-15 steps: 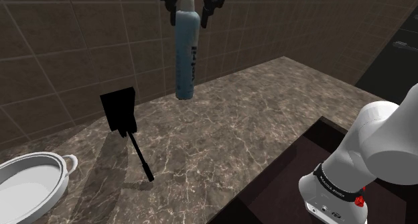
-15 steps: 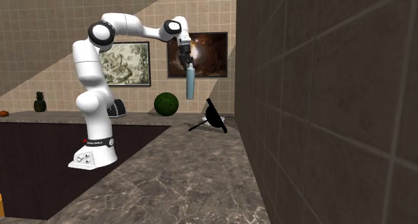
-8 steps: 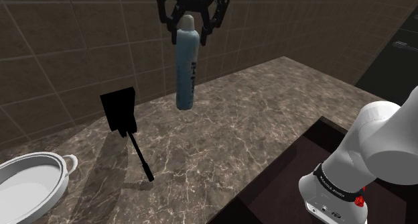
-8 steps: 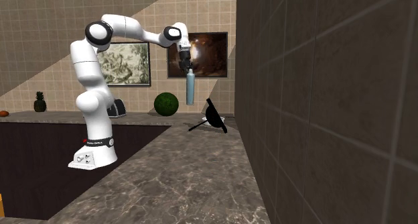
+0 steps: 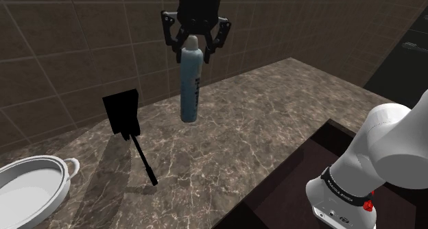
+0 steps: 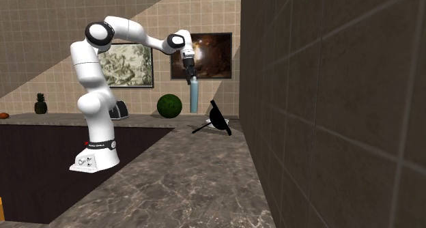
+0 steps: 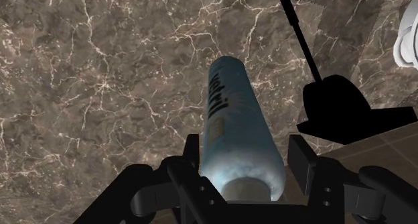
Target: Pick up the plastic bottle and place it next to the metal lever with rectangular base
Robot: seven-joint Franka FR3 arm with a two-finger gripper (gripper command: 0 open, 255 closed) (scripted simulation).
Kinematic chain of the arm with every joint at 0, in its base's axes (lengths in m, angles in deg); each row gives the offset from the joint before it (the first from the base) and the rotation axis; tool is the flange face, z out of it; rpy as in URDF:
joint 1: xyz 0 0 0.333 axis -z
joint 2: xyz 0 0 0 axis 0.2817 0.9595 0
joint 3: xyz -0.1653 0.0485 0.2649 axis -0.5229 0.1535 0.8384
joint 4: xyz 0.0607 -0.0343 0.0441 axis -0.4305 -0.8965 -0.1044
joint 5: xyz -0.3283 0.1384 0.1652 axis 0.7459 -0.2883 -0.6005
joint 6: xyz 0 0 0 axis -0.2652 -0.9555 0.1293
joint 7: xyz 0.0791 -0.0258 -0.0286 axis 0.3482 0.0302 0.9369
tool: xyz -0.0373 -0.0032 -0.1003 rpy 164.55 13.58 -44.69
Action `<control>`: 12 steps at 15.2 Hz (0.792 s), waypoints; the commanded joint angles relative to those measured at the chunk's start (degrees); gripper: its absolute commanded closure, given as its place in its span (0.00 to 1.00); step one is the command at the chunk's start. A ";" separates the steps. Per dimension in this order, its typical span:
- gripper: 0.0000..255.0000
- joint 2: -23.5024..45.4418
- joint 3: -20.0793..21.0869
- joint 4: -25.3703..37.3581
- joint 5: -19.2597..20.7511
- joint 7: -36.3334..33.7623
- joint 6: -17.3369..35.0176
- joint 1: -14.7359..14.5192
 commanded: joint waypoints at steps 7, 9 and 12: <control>1.00 -0.27 0.17 -6.38 -0.06 -0.44 6.16 -0.15; 1.00 -0.21 0.23 -7.86 -0.02 -0.57 7.69 -0.17; 1.00 -0.02 0.34 -9.98 0.07 -0.81 9.99 -0.20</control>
